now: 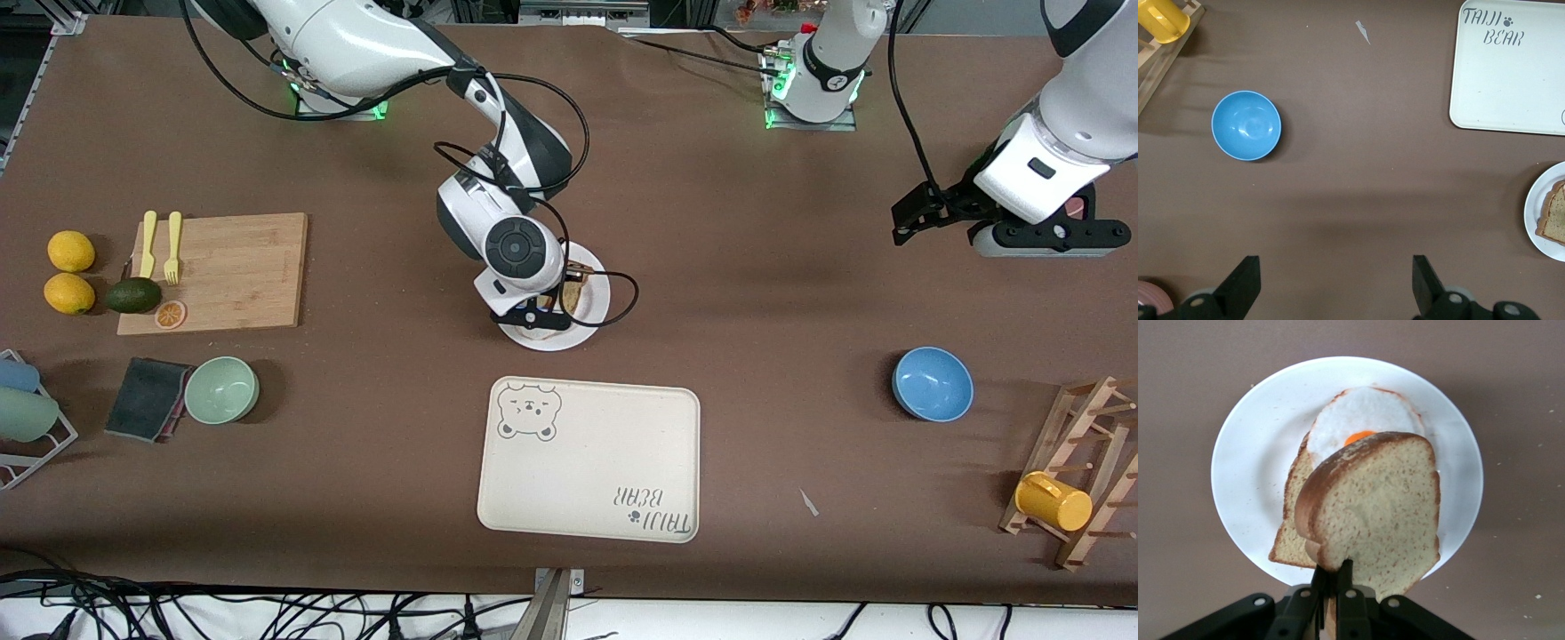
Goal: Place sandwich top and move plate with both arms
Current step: 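Carry the bread with the right gripper over the egg plate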
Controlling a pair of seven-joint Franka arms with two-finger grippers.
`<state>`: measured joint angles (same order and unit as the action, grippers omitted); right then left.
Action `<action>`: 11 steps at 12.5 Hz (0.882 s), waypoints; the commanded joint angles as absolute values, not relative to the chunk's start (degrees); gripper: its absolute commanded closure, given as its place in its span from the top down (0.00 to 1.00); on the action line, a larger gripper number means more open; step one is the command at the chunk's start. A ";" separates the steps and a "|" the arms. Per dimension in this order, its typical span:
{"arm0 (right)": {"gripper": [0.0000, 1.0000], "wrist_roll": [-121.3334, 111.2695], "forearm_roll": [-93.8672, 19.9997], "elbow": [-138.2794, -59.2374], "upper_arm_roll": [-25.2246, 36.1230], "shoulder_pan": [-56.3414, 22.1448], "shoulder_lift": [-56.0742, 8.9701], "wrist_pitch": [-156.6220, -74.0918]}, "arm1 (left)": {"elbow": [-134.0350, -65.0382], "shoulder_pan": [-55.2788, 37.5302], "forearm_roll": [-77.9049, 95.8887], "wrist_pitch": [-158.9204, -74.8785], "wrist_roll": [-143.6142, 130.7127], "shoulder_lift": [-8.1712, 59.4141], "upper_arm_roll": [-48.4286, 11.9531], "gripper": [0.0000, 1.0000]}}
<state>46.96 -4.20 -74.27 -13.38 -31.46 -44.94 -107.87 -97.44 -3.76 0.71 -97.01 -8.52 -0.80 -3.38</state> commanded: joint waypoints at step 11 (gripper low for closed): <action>1.00 47.29 -4.48 -71.10 -12.92 -31.83 -43.43 -106.27 | -96.07 -4.22 0.70 -96.42 -4.57 0.44 -3.60 1.00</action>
